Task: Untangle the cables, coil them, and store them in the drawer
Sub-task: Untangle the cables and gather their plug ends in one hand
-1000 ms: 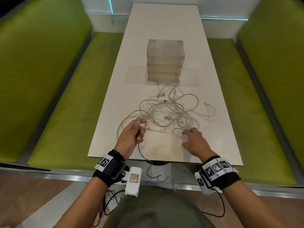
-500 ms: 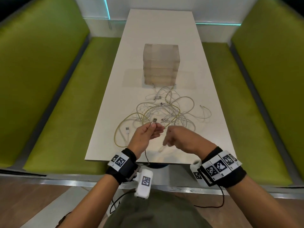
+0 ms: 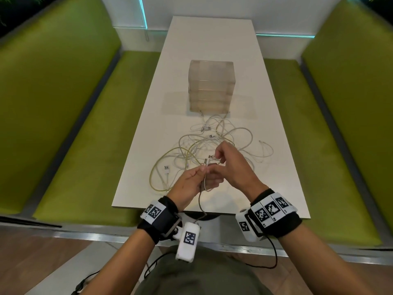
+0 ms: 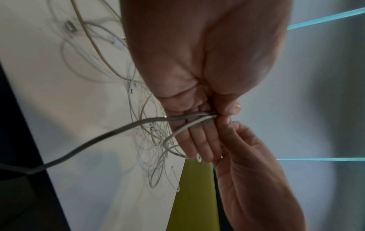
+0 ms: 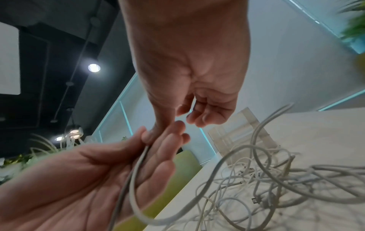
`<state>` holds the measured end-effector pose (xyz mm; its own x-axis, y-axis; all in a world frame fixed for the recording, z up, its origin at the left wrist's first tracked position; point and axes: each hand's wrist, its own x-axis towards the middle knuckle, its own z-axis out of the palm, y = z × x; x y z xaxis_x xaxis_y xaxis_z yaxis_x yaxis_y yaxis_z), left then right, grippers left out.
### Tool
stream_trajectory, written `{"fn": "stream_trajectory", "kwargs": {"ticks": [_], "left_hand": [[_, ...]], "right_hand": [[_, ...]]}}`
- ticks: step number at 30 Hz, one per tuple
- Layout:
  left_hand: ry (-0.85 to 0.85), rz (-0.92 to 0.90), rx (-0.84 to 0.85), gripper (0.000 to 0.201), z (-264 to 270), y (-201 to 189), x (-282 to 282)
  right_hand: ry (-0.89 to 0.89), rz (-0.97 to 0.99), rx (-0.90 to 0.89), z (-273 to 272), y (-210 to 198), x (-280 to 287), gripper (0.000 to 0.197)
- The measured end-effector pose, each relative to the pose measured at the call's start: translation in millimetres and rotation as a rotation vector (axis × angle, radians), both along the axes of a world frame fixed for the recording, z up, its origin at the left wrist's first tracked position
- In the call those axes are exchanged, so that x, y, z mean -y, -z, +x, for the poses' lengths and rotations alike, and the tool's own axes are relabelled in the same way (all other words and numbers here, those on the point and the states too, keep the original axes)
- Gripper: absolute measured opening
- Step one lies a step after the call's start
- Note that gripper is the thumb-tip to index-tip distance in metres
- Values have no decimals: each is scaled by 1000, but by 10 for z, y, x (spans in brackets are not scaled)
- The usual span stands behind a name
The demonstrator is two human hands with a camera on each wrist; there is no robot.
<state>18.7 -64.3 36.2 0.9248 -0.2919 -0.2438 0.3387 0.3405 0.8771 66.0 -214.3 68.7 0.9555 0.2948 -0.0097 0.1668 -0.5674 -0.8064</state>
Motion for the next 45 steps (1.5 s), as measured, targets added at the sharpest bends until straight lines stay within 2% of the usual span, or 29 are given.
{"fn": "stream_trajectory", "kwargs": {"ticks": [7,13,16,19,21,24,30,33,35,37,39,42,45], "left_hand": [[-7,-5,-46,38,23,-7,8],[-145,-69,-47,29,78,-74,22],[-183,-80,-41,29,113,-93,-30],[-265,-107,-75,27,154,-109,-67],[-318,-160,-88,28,196,-132,-122],[-373,-212,-80,32,268,-197,-285],[-478,-166,-22,34,340,-266,-609],[-501,-68,22,32,326,-276,-677],[-486,132,63,27,292,-238,-656],[-404,360,83,21,256,-165,-569],[-272,476,84,19,247,-90,-419],[-156,480,94,20,265,-57,-169],[-175,389,90,25,288,-40,-45]], "right_hand": [[-26,-26,-53,48,47,11,43],[-41,24,-210,-9,77,-33,60],[-128,-47,-342,-62,135,-47,47],[-301,-193,-421,-115,155,-62,35],[-396,-268,-418,-134,150,-51,32],[-426,-328,-356,-58,170,54,15],[-241,-261,-161,297,264,258,13],[-230,-244,-101,432,300,216,14],[-188,-154,-116,466,298,176,14],[-169,-36,-139,448,254,113,18],[-179,38,-148,403,204,25,20],[-205,111,-157,355,175,-93,22],[-235,138,-153,342,152,-118,26]]}}
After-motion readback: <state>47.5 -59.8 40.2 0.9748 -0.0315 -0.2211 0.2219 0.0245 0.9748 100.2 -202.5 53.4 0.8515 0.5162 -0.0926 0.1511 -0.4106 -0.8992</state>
